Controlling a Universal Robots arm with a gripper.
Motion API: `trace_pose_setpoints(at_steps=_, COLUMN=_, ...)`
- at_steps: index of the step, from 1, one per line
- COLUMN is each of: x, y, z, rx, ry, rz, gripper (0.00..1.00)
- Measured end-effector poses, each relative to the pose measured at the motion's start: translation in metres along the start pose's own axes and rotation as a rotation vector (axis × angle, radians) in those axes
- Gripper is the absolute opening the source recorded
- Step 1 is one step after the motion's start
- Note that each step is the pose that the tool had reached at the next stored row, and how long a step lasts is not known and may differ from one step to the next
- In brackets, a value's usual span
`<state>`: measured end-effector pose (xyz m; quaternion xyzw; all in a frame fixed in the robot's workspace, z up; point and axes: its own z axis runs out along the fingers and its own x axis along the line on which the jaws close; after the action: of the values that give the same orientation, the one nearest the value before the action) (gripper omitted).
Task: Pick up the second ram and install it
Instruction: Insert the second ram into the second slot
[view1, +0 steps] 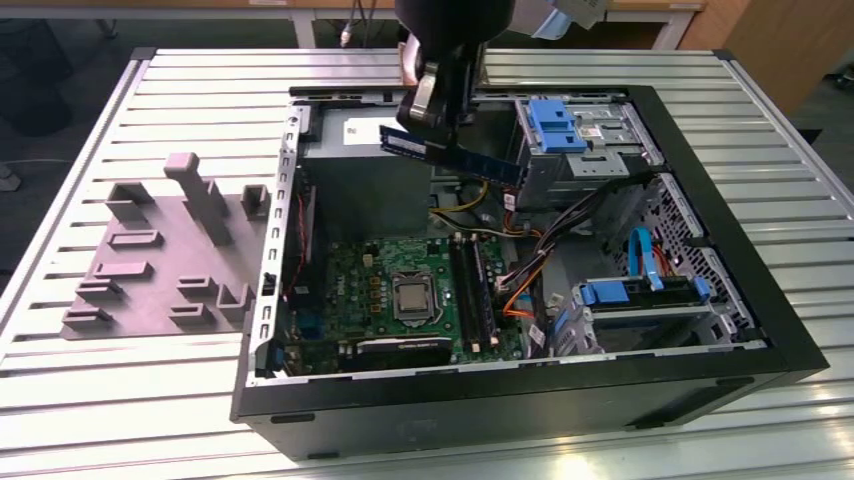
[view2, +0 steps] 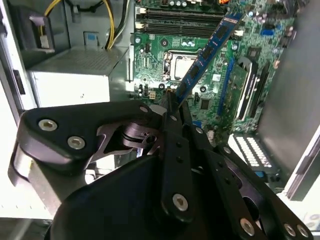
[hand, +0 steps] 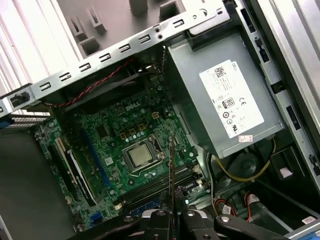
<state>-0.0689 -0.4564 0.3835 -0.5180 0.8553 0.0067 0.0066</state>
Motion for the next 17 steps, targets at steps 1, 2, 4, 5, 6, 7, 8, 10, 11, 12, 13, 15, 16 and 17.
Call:
trace_pose_setpoints(at_steps=1, x=0.0, y=0.0, z=0.0002, rx=0.0004, ry=0.0002, rz=0.015, gripper=0.14)
trace_pose_setpoints(at_steps=2, x=0.0, y=0.0, z=0.0004, rx=0.0009, ry=0.0004, rz=0.031, gripper=0.14)
trace_pose_setpoints(at_steps=4, x=0.0, y=0.0, z=0.0008, rx=0.0017, ry=0.0007, rz=0.064, gripper=0.14)
trace_pose_setpoints(at_steps=5, x=0.0, y=0.0, z=0.0011, rx=0.0021, ry=0.0009, rz=0.081, gripper=0.14)
trace_pose_setpoints(at_steps=6, x=0.0, y=0.0, z=0.0013, rx=0.0025, ry=0.001, rz=0.098, gripper=0.14)
trace_pose_setpoints(at_steps=7, x=0.0, y=0.0, z=0.0015, rx=0.003, ry=0.0012, rz=0.114, gripper=0.14)
trace_pose_setpoints(at_steps=8, x=0.0, y=0.0, z=0.0018, rx=0.0034, ry=0.0013, rz=0.131, gripper=0.14)
trace_pose_setpoints(at_steps=10, x=0.0, y=0.0, z=0.0023, rx=0.0042, ry=0.0016, rz=0.164, gripper=0.14)
trace_pose_setpoints(at_steps=11, x=0.0, y=0.0, z=0.0025, rx=0.0047, ry=0.0018, rz=0.181, gripper=0.14)
trace_pose_setpoints(at_steps=12, x=0.0, y=0.0, z=0.0027, rx=0.0051, ry=0.002, rz=0.197, gripper=0.14)
trace_pose_setpoints(at_steps=13, x=0.0001, y=0.0, z=0.003, rx=0.0056, ry=0.0022, rz=0.214, gripper=0.14)
trace_pose_setpoints(at_steps=15, x=0.0001, y=0.0, z=0.0035, rx=0.0063, ry=0.0024, rz=0.247, gripper=0.14)
trace_pose_setpoints(at_steps=16, x=0.0001, y=0.0, z=0.0038, rx=0.0067, ry=0.0025, rz=0.264, gripper=0.14)
trace_pose_setpoints(at_steps=17, x=0.0001, y=0.0, z=0.004, rx=0.0072, ry=0.0027, rz=0.28, gripper=0.14)
